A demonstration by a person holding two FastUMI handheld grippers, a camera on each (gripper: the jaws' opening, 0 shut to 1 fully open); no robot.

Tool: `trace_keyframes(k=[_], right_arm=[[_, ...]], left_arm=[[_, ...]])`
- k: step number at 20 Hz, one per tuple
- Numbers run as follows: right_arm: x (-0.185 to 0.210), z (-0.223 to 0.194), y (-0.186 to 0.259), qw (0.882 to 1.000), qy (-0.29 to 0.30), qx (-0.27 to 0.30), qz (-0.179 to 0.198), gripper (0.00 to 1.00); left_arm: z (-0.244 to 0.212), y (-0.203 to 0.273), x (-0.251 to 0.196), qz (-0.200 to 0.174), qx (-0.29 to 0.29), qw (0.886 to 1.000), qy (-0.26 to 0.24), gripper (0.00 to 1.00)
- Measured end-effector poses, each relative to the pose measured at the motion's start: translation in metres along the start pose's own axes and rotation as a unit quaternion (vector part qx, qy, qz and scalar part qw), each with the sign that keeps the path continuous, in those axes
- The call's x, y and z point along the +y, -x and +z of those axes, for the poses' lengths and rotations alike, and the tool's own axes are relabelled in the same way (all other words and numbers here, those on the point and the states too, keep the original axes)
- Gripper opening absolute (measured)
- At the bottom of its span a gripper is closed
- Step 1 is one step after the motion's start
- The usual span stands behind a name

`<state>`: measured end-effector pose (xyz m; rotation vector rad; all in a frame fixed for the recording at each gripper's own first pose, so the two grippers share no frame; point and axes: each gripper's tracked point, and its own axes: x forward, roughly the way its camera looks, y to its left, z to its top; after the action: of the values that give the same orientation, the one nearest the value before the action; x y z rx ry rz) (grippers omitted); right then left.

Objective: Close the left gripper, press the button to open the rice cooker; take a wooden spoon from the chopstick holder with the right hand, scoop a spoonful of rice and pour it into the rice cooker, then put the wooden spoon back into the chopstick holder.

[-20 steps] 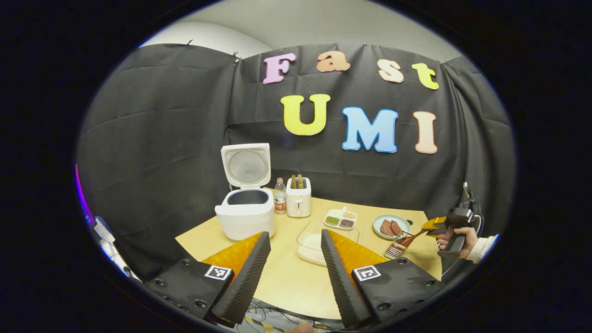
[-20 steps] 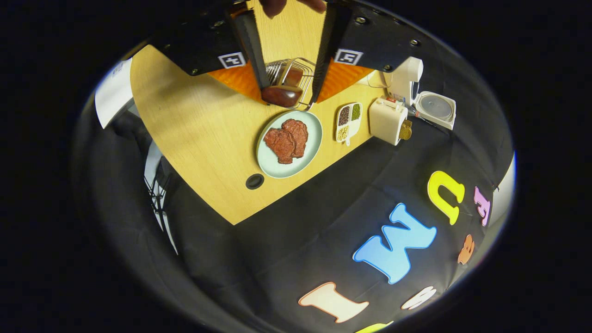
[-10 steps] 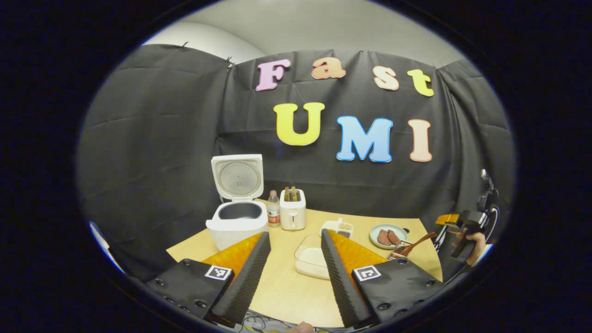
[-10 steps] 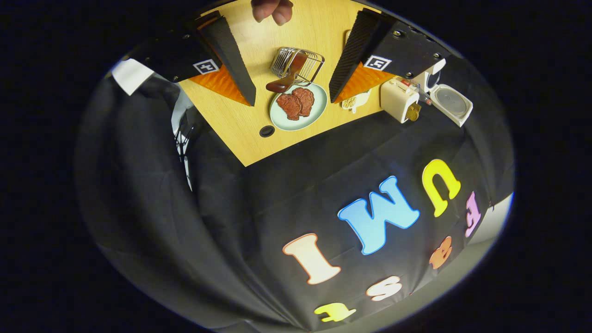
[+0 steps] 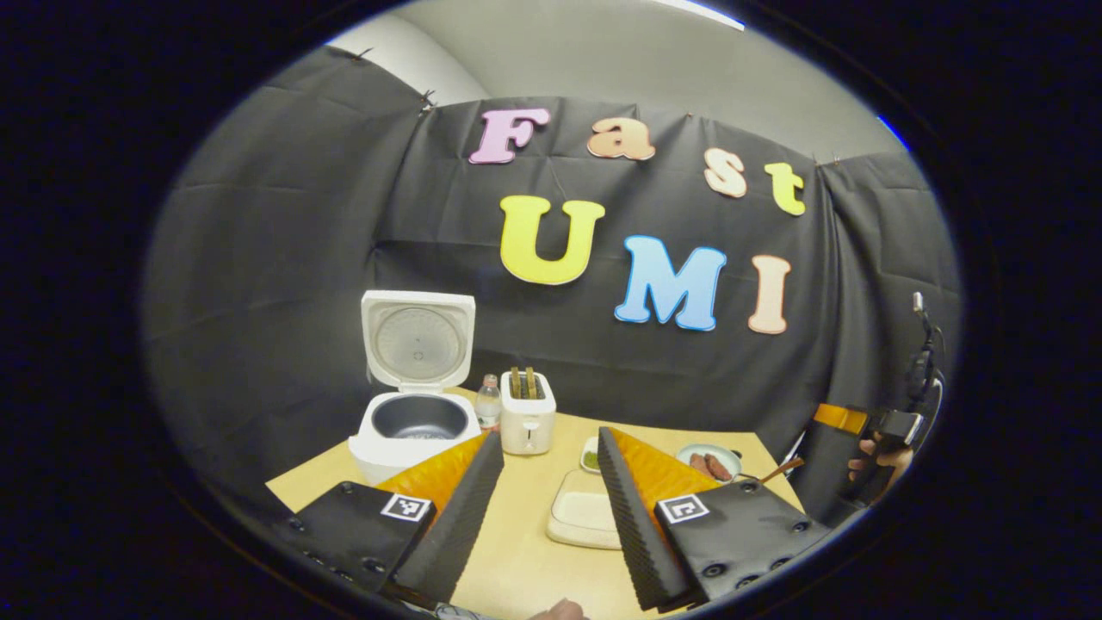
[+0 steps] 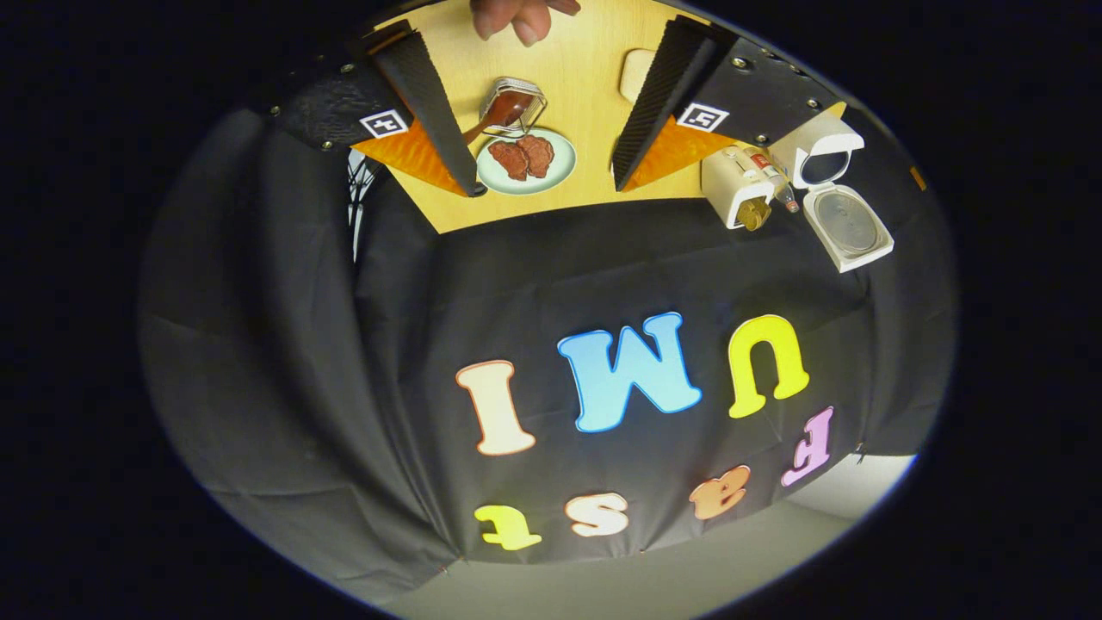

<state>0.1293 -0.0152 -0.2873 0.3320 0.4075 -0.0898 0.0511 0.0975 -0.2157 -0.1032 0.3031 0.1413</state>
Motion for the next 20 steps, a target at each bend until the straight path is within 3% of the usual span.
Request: trace_keyframes(k=[4, 8, 12, 17, 18, 19, 20], right_arm=[[0.057, 0.008, 0.025, 1.000, 0.016, -0.013, 0.006, 0.97], [0.095, 0.010, 0.051, 0.998, 0.056, -0.022, -0.002, 0.97], [0.118, 0.001, 0.059, 0.995, 0.101, -0.010, -0.008, 0.98], [0.136, 0.000, 0.065, 0.991, 0.132, 0.001, -0.017, 0.98], [0.137, 0.001, 0.065, 0.989, 0.146, 0.000, -0.021, 0.98], [0.138, 0.003, 0.064, 0.988, 0.155, -0.001, -0.021, 0.97], [0.141, 0.007, 0.065, 0.987, 0.160, -0.003, -0.021, 0.95]], left_arm=[[0.037, -0.047, 0.053, -0.014, -0.029, 0.999, -0.008, 0.81], [0.083, -0.111, 0.119, 0.009, -0.057, 0.998, 0.003, 0.81], [0.133, -0.173, 0.173, 0.034, -0.099, 0.994, 0.029, 0.81], [0.169, -0.250, 0.217, 0.062, -0.124, 0.990, 0.015, 0.80], [0.172, -0.266, 0.224, 0.068, -0.122, 0.990, 0.014, 0.73], [0.172, -0.282, 0.233, 0.075, -0.116, 0.990, 0.016, 0.80], [0.172, -0.298, 0.237, 0.081, -0.111, 0.990, 0.019, 0.80]])
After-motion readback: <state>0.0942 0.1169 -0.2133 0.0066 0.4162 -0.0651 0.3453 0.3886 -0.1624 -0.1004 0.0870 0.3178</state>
